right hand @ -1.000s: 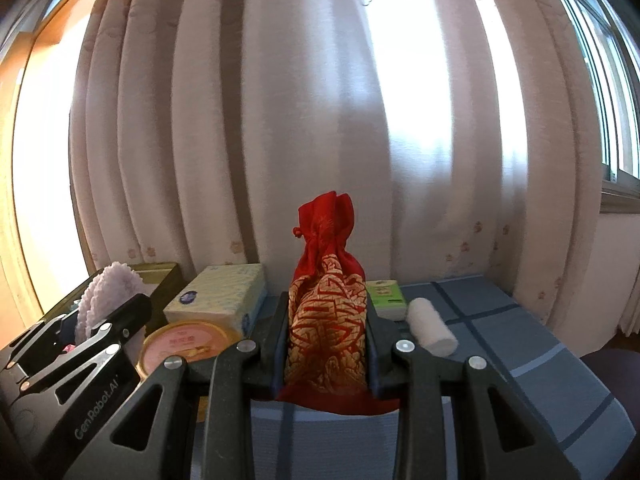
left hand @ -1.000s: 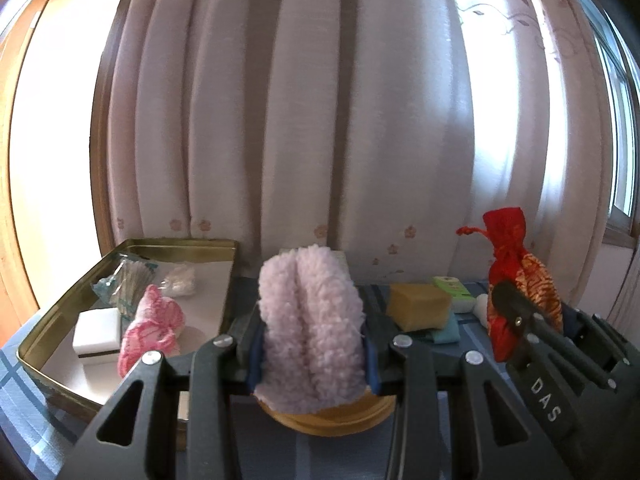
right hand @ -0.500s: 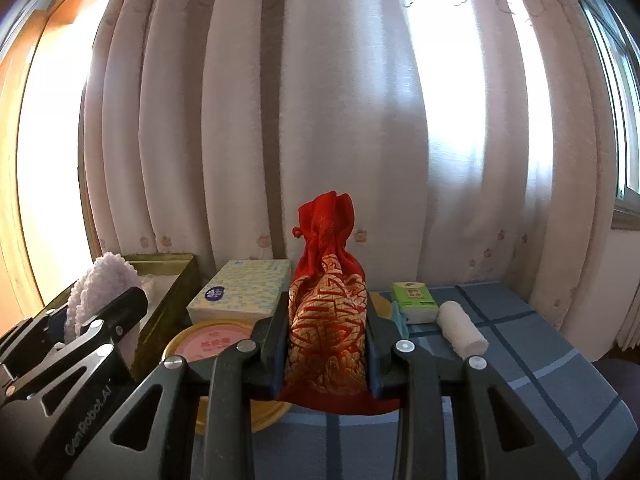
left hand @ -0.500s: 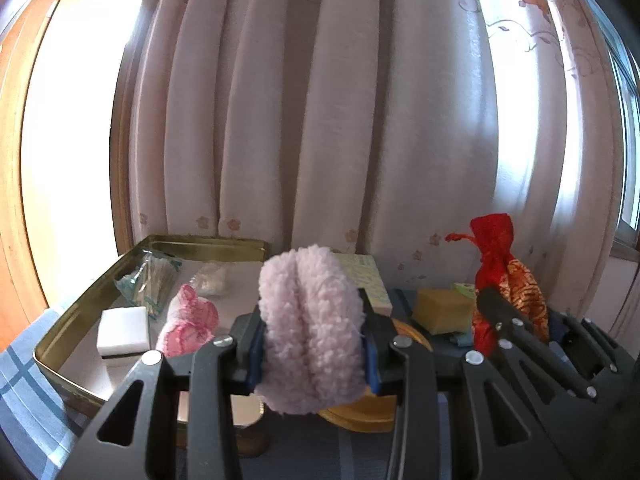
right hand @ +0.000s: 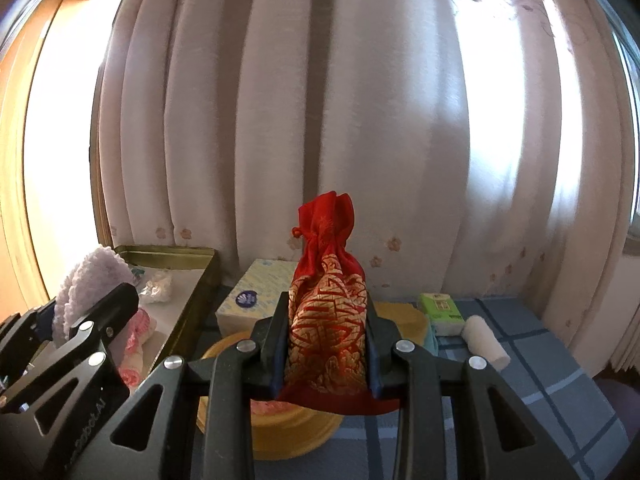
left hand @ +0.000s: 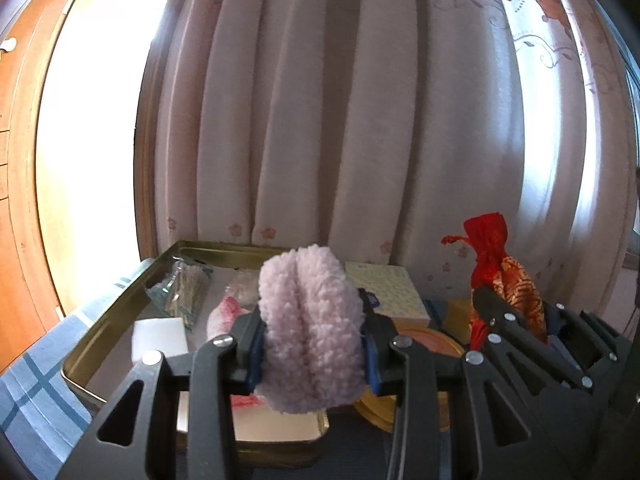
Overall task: Organize soft objects
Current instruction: 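Carry the pink puff and red pouch over the gold tray with both grippers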
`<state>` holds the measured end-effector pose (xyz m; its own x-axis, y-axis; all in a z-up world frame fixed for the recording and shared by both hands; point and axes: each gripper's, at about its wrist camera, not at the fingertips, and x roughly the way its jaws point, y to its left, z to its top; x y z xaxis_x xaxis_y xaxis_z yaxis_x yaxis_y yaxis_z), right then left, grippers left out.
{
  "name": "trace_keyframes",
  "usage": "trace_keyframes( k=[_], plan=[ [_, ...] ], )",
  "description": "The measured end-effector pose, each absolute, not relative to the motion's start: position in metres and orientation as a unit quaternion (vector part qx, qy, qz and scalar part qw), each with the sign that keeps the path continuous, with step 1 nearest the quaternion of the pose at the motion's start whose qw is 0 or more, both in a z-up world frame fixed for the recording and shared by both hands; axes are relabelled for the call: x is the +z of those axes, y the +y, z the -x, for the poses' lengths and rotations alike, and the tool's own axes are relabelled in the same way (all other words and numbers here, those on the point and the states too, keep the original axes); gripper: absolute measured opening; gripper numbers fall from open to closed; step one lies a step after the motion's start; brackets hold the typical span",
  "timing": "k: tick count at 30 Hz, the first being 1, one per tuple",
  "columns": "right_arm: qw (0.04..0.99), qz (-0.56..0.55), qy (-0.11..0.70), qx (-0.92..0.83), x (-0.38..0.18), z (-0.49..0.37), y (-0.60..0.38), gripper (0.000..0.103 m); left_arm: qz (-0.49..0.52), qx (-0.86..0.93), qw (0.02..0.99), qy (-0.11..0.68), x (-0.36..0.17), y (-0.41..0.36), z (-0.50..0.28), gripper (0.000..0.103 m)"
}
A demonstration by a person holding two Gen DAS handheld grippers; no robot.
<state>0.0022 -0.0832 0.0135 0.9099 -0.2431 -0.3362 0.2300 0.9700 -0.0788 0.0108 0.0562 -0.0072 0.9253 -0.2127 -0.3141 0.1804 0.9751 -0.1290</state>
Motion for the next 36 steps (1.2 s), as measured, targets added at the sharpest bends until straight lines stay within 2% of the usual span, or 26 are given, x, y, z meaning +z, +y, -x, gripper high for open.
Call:
trace_keyframes(
  k=[24, 36],
  plan=[
    [0.978, 0.066, 0.187, -0.069, 0.034, -0.065, 0.001, 0.034, 0.065, -0.017, 0.985, 0.157, 0.009, 0.14, -0.037, 0.037],
    [0.966, 0.06, 0.244, -0.051, 0.035, -0.125, 0.015, 0.034, 0.037, 0.009, 0.978, 0.204, 0.011, 0.144, -0.079, 0.037]
  ],
)
